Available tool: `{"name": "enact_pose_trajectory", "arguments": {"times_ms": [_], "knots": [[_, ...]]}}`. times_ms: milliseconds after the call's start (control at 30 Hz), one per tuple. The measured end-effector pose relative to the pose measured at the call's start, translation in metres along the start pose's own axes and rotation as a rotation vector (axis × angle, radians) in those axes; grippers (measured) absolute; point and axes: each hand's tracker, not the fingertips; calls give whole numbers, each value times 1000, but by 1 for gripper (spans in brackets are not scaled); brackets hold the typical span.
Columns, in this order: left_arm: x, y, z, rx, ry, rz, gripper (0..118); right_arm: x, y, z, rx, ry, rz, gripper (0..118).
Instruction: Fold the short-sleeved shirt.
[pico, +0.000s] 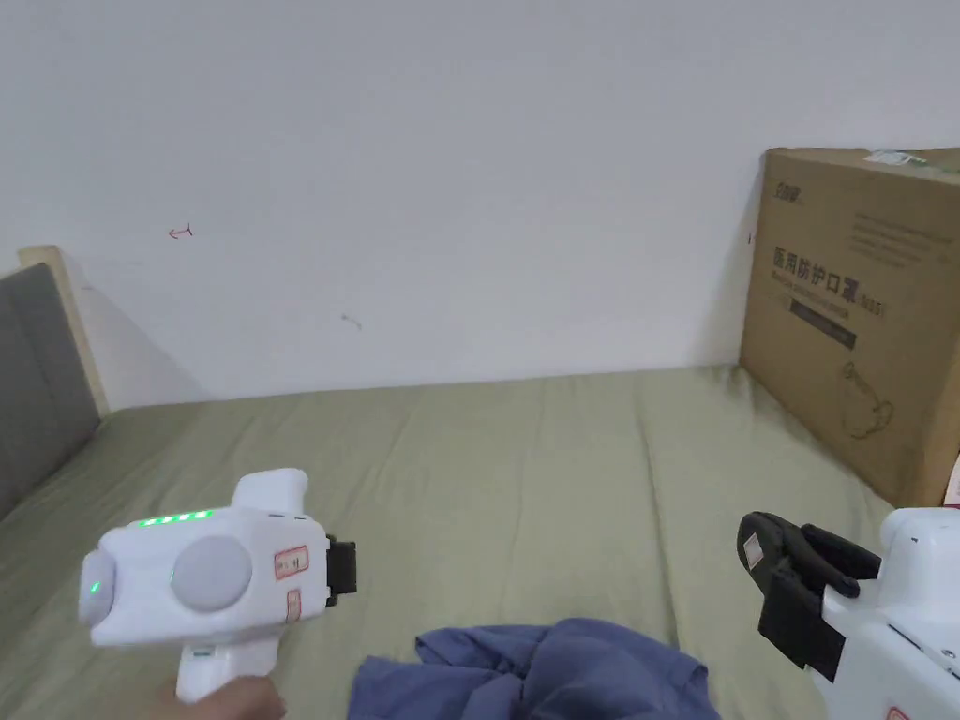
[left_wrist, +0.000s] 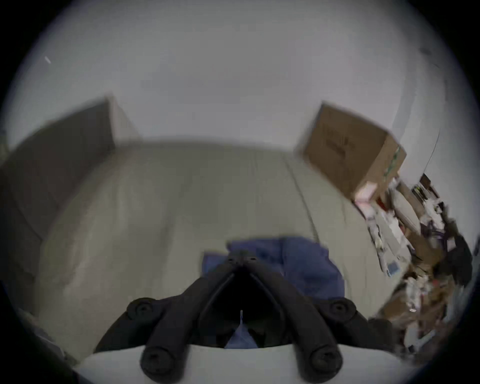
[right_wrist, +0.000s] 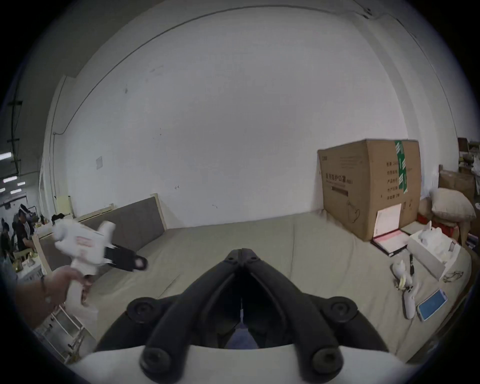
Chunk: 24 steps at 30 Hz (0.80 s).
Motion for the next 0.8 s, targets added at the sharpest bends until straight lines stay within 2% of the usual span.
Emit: {"name": "enact_pose_trajectory", "arguments": {"times_ms": [100,167,200,233,267,300,567,600,633,667,700,733,767,800], "knots": [[-26,5,-71,-157,-10,54,0,6,-11,-21,-57,-10,-3,0],[-36,2,-108,-219,58,39,0,12,-20,-35,-104,-11,-1,0],[-42,2,-125,-232,77,41,12,15,-24,-40,-122,-10,-1,0],[-46,-4,-138,-240,96,54,44,18,-28,-45,-138,-9,-3,0],[-49,-8,-154,-262,103,61,86,22,-32,-49,-153,-11,-5,0],[-52,-11,-167,-273,93,64,111,25,-35,-53,-166,-14,-8,0],[-51,-53,-230,-346,155,29,105,51,-57,-72,-246,-58,-46,0],[-38,-57,-221,-288,202,-64,96,54,-59,-74,-253,-62,-48,0],[-28,-58,-210,-256,201,-112,81,56,-60,-76,-258,-65,-49,0],[-20,-60,-200,-227,184,-136,59,58,-60,-79,-266,-69,-49,0],[-14,-63,-190,-198,182,-161,21,61,-59,-84,-280,-66,-49,0],[-9,-67,-180,-181,198,-192,4,64,-58,-92,-298,-56,-46,0],[-14,-64,-170,-166,190,-218,3,67,-56,-100,-315,-42,-43,0],[-18,-66,-159,-157,65,-167,3,70,-54,-111,-342,-20,-45,0]]}}
